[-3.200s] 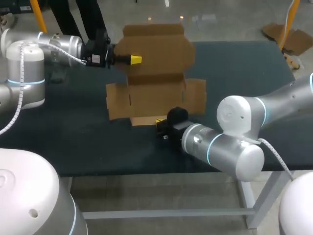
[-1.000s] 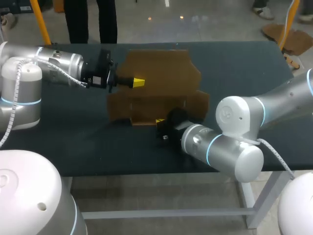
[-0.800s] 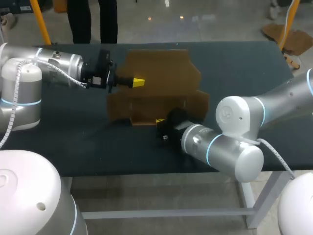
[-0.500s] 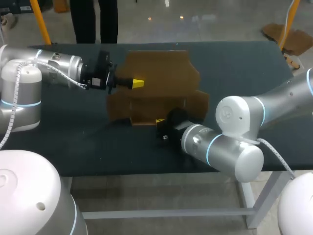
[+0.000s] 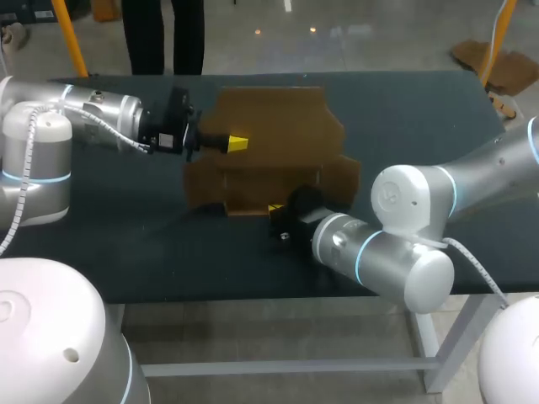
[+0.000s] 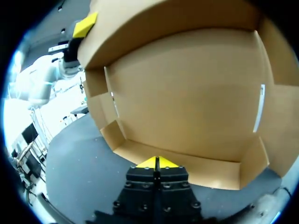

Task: Assemble the packaging by folding the flat box into shape, placing the metal phone stand inside, and closing the box properly

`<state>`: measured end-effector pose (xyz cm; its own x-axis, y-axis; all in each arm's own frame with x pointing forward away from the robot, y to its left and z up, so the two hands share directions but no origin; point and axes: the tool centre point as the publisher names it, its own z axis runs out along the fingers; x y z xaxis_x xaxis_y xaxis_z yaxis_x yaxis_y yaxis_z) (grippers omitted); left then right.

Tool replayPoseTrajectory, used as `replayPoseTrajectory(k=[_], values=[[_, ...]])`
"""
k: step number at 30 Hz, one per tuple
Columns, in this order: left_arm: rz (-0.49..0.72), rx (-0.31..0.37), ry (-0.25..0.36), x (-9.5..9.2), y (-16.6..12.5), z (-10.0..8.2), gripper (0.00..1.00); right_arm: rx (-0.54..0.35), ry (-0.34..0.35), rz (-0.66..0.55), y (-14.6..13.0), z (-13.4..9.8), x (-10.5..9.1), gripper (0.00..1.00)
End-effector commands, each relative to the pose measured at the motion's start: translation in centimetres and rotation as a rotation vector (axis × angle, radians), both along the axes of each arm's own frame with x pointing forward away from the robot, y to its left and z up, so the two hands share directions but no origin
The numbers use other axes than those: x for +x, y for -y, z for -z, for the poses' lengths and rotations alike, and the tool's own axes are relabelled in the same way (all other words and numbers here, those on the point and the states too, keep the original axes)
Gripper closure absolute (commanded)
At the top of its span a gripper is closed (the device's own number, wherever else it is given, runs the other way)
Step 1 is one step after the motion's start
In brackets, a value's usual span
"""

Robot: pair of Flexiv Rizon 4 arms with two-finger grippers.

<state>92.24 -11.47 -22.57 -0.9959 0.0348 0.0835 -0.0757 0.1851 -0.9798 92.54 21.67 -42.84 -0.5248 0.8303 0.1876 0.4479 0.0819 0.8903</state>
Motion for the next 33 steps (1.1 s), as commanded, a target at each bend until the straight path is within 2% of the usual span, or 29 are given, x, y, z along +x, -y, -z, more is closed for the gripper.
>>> replayPoseTrajectory(k=[1, 14, 27, 33], values=[[0.002, 0.002, -0.002, 0.0, 0.0, 0.3, 1.0, 0.001, 0.005, 0.004, -0.1, 0.5, 0.0, 1.0], [0.002, 0.002, -0.002, 0.0, 0.0, 0.3, 1.0, 0.001, 0.005, 0.004, -0.1, 0.5, 0.0, 1.0], [0.002, 0.002, -0.002, 0.0, 0.0, 0.3, 1.0, 0.002, 0.045, -0.011, 0.6, -2.1, -2.5, 1.0], [0.002, 0.002, -0.002, 0.0, 0.0, 0.3, 1.0, 0.011, 0.046, -0.026, 1.8, -3.7, -4.1, 1.0]])
